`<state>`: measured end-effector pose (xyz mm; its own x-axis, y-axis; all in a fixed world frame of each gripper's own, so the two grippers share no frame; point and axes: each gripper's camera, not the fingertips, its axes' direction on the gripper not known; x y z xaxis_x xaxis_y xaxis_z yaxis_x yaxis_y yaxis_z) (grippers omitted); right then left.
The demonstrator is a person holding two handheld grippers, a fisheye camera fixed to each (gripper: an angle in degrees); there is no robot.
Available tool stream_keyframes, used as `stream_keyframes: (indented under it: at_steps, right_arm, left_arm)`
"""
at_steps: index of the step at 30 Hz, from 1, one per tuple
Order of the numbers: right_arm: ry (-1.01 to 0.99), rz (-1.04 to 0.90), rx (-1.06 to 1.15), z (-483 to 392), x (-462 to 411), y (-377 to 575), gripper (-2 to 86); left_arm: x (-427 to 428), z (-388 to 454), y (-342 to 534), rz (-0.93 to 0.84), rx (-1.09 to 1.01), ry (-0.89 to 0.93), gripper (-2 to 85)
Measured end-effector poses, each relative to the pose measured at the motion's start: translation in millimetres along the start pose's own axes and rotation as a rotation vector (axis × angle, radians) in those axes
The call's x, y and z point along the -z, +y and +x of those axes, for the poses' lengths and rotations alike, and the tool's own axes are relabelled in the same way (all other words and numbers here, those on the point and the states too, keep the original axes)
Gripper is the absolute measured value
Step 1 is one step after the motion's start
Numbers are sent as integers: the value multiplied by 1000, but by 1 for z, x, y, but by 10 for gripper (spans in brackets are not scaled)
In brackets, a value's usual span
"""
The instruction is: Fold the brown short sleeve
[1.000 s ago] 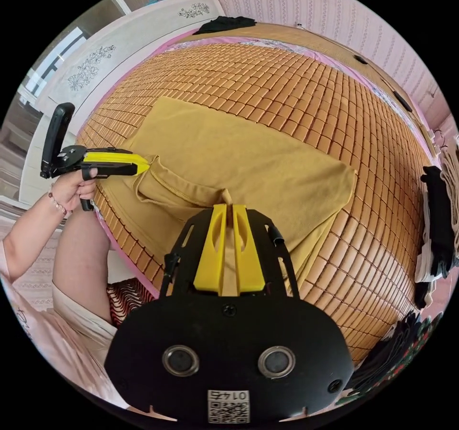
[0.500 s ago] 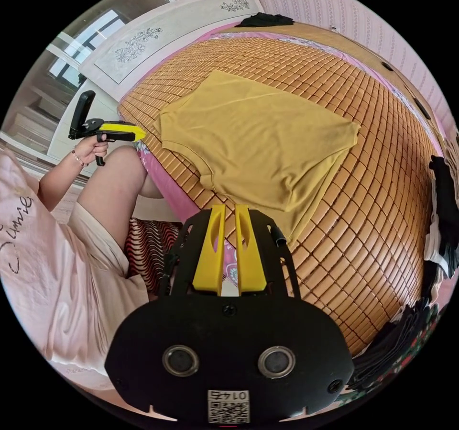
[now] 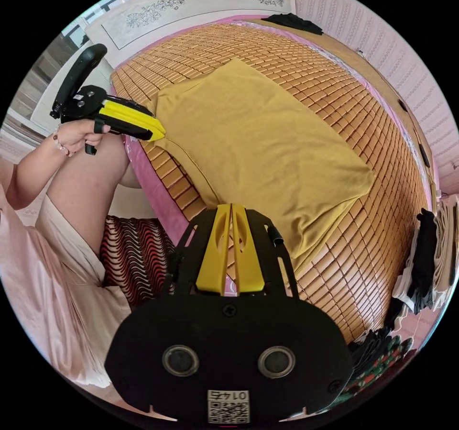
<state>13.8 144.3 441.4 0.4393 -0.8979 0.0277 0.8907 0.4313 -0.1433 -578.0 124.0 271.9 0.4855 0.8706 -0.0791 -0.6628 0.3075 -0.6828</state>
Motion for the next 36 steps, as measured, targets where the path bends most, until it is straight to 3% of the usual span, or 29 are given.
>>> stream_keyframes:
  at_steps: [6, 10, 15, 19, 24, 26, 32, 36]
  right_arm:
    - [-41, -12, 69, 22, 6, -95, -4]
    - [28, -98, 16, 43, -25, -167, -4]
    - [-2, -287, 63, 52, -52, -202, -7]
    - [51, -290, 39, 71, -54, -227, -5]
    - [0, -438, 50, 89, -74, -240, -5]
    - [84, -371, 39, 94, -66, -241, -5]
    - [26, -310, -30, 116, -76, -206, -4]
    - [-54, 13, -178, 137, -15, -100, 2]
  left_arm:
    - [-23, 41, -19, 90, -84, 40, -9]
    - [-58, 60, -21, 33, -130, 14, -9]
    - [-74, 68, -3, 89, -168, 26, -10]
    - [-82, 76, 2, 84, -196, 27, -10]
    - [-91, 85, 12, 99, -211, 26, -10]
    - [-94, 89, 14, 92, -220, 29, -9]
    - [-100, 99, 27, 129, -207, -1, 3]
    - [-84, 113, 39, 255, -290, 12, 44]
